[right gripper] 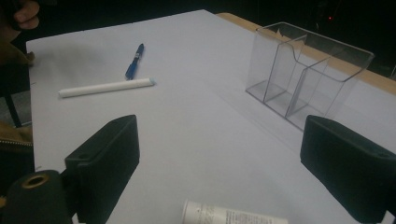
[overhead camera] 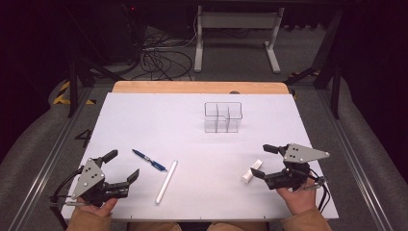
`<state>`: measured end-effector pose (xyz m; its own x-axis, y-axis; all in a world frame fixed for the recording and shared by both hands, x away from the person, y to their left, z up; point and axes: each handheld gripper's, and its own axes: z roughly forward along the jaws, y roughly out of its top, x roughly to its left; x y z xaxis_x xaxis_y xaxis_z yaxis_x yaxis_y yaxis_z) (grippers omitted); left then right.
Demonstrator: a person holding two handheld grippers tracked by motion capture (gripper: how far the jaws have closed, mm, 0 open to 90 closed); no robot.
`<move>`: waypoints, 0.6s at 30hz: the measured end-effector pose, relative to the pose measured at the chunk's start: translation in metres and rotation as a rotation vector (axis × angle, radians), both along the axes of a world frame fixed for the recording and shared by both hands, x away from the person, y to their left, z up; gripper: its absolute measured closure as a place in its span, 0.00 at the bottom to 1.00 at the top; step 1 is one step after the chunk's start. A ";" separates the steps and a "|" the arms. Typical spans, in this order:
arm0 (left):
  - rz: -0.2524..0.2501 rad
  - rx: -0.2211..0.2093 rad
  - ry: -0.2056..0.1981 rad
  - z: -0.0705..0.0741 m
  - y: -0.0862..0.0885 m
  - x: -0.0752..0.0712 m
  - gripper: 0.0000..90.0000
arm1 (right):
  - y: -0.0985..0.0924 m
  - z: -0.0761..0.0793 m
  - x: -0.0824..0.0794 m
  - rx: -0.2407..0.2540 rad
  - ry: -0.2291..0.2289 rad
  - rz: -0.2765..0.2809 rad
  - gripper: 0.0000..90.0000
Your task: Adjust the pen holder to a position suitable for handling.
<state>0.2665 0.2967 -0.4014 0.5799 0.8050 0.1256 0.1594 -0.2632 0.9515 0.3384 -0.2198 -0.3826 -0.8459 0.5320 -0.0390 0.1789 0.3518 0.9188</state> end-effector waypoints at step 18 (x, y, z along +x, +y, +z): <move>-0.006 0.005 0.006 -0.001 -0.001 0.002 0.13 | 0.021 0.023 0.024 -0.054 -0.055 0.018 0.05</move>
<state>0.2682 0.2953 -0.4026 0.5855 0.8008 0.1262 0.1636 -0.2691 0.9491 0.3628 -0.1989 -0.3591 -0.8512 0.5124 -0.1135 0.1220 0.4034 0.9068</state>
